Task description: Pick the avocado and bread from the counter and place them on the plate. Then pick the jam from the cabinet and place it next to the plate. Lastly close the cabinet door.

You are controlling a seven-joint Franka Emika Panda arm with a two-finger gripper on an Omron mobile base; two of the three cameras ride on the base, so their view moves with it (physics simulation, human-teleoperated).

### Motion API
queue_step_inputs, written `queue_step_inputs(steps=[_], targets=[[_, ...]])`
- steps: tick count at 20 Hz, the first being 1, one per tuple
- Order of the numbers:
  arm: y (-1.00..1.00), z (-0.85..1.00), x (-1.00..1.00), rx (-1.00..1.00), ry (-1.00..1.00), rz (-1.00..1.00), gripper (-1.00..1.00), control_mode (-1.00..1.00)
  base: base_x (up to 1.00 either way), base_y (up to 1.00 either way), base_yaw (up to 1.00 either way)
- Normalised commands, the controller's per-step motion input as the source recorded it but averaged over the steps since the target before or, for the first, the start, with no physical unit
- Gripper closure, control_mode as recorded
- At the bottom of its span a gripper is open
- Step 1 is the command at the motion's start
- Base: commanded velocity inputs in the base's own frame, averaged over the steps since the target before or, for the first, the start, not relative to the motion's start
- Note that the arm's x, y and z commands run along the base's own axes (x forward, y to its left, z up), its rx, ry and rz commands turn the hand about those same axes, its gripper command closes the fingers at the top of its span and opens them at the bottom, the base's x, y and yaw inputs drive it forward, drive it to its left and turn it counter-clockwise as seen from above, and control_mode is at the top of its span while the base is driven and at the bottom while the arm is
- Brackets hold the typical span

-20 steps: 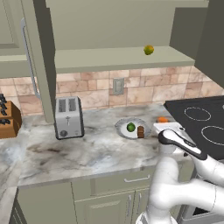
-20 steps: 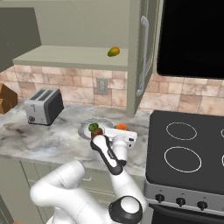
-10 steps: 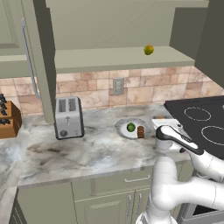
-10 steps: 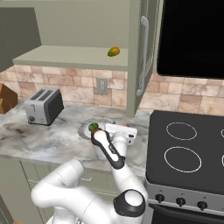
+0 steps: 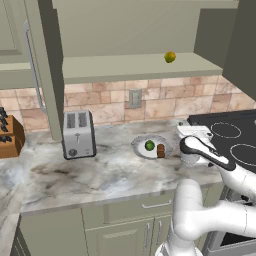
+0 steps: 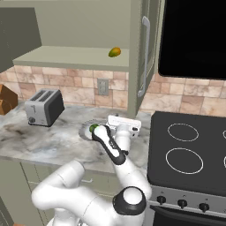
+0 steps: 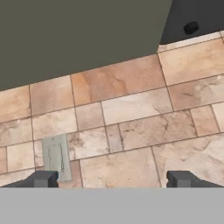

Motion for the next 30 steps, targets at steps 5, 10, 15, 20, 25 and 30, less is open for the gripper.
queue_step_inputs(steps=[5, 10, 15, 20, 25, 30], targets=[[0.04, 0.96, -0.48, 0.01, 0.00, -0.10, -1.00, -1.00, 0.00, 0.00, 0.00], [0.46, 0.99, -0.56, -0.01, 0.03, -0.10, -1.00, -1.00, 0.00, 0.00, 0.00], [0.51, 0.96, -0.62, -0.05, 0.12, -0.05, -1.00, -1.00, 0.00, 0.00, 0.00], [0.30, 1.00, -0.55, -0.06, 0.06, -0.09, -1.00, -1.00, 0.00, 0.00, 0.00], [0.09, 1.00, -0.44, -0.01, 0.19, -0.12, -1.00, -1.00, 0.00, 0.00, 0.00], [0.00, 1.00, -0.76, -0.01, 0.36, -0.02, -1.00, -1.00, 0.00, 0.00, 0.00]])
